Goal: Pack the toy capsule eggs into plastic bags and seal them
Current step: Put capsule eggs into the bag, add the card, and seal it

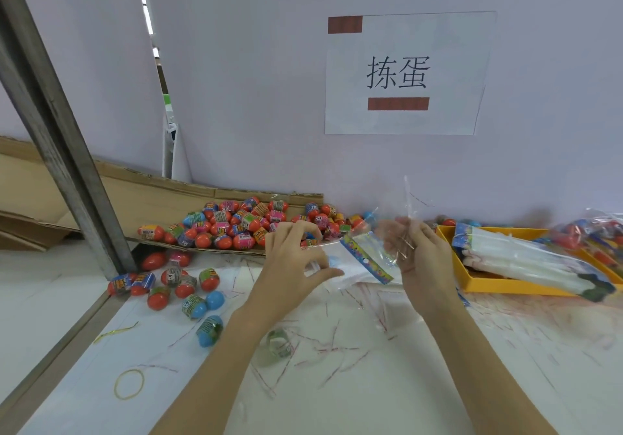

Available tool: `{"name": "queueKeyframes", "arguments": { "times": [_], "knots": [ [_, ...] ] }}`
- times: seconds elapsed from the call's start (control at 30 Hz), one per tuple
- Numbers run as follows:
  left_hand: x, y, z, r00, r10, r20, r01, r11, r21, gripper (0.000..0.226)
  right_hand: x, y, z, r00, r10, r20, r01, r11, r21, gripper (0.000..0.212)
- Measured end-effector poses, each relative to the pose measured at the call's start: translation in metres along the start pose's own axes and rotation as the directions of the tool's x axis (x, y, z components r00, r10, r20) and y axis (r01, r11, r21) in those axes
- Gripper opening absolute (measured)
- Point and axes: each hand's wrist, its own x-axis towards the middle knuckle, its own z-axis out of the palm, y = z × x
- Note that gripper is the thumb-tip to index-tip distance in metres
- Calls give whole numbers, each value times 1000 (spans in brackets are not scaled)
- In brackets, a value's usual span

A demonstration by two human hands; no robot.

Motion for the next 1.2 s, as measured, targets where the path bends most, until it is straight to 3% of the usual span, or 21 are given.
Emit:
{"name": "queueKeyframes", "arguments": {
  "times": [0.07,0.13,0.23,0.3,0.37,0.4,0.47,0.53,0.63,0.7,0.77,0.83,0.93,1.0,1.07,1.13,1.2],
  "knots": [
    [1,-2,-3,997,21,70,-20,1000,-16,9,-4,-1,1,999,23,47,-25,999,27,25],
    [-2,-3,-3,983,-14,182,30,996,-88,43,-6,1,4,996,44,76,-45,999,22,25],
    [-2,-1,-7,985,-83,151,103,986,-131,14,-10,5,11,989,81,125,-76,996,-51,26],
    [-1,-2,-7,991,-122,61,128,986,-104,31,-13,8,14,982,94,165,-79,992,-95,26],
    [1,-1,-8,992,-123,13,124,983,-134,11,-15,10,16,980,97,174,-77,990,-117,27],
    [2,3,-9,990,-141,28,144,974,-175,19,-14,10,16,981,92,173,-71,990,-121,28],
    [3,7,-10,964,-241,114,266,891,-368,35,-13,10,15,980,81,184,-58,990,-126,28],
    [5,11,-12,943,-296,152,330,770,-546,25,-14,10,14,973,80,217,-46,987,-156,28],
    [9,15,-15,922,-341,184,371,644,-669,36,-16,15,15,940,116,322,-44,974,-222,27],
    [9,16,-12,903,-378,203,405,595,-694,26,-19,19,19,924,124,361,-33,968,-247,25],
    [7,16,-7,880,-422,220,431,512,-743,13,-22,25,23,945,34,326,74,948,-311,22],
    [6,14,-6,850,-473,229,454,440,-775,11,-24,32,24,947,-206,248,301,839,-453,13],
    [6,10,-6,841,-513,169,467,532,-706,20,-27,30,24,768,-598,229,596,537,-598,9],
    [6,8,-6,870,-487,76,435,688,-581,22,-26,25,23,631,-715,301,715,386,-582,16],
    [4,7,-6,933,-358,-22,316,849,-423,14,-28,25,25,536,-724,435,801,272,-533,19],
    [5,8,-6,962,-259,-81,214,907,-362,8,-32,30,29,549,-634,545,814,257,-521,20],
    [5,10,-7,957,-279,-76,222,878,-423,17,-34,36,33,622,-537,570,772,297,-563,22]
  ]
}}
